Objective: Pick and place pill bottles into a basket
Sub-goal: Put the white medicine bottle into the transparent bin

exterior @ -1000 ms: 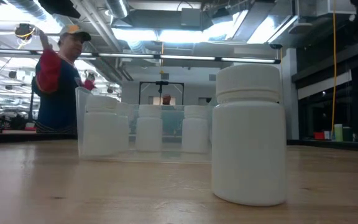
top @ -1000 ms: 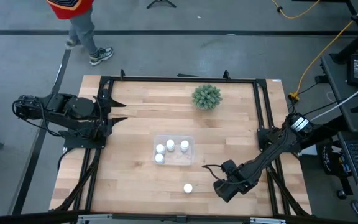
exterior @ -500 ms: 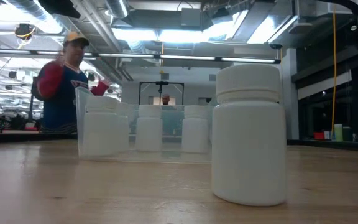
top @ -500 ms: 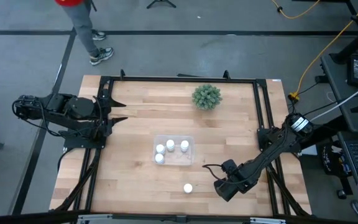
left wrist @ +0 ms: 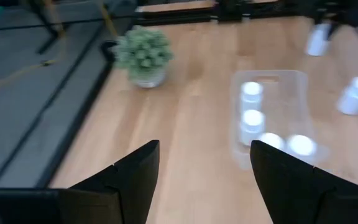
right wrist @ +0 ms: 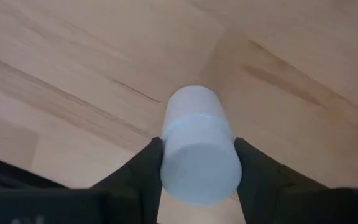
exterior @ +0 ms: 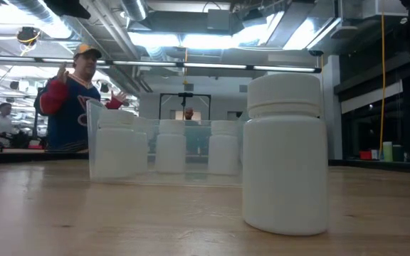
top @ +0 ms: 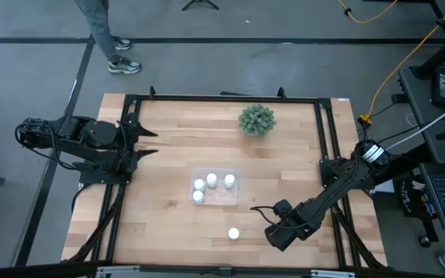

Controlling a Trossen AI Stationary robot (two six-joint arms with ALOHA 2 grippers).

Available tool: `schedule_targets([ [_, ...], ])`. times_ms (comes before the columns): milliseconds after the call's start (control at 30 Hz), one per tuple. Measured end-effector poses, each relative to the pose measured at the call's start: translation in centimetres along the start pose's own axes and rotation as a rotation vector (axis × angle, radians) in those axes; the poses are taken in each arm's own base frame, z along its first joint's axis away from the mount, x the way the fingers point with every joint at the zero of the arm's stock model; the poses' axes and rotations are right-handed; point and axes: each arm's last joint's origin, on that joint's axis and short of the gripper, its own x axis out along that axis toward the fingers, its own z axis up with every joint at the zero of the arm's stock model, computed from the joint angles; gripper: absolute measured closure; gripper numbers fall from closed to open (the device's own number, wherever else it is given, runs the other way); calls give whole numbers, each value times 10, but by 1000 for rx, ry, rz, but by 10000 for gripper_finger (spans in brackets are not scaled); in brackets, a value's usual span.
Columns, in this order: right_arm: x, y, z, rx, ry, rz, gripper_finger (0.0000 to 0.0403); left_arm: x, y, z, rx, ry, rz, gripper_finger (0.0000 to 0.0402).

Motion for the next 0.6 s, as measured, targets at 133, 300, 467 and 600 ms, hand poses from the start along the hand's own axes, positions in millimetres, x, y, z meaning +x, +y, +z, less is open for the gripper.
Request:
schedule_targets([
  [133,-2,2,4,-36,-4,8,248,0,-3,0,-6,9,-110,158],
  [300,-12,12,18,-92,-40,47,248,1,-1,1,-106,1,-27,158],
  [467,-30,24,39,-167,-78,82,248,1,1,1,-115,-11,63,158],
  [600,-53,30,56,-232,-123,65,248,1,2,1,-115,-13,83,158],
])
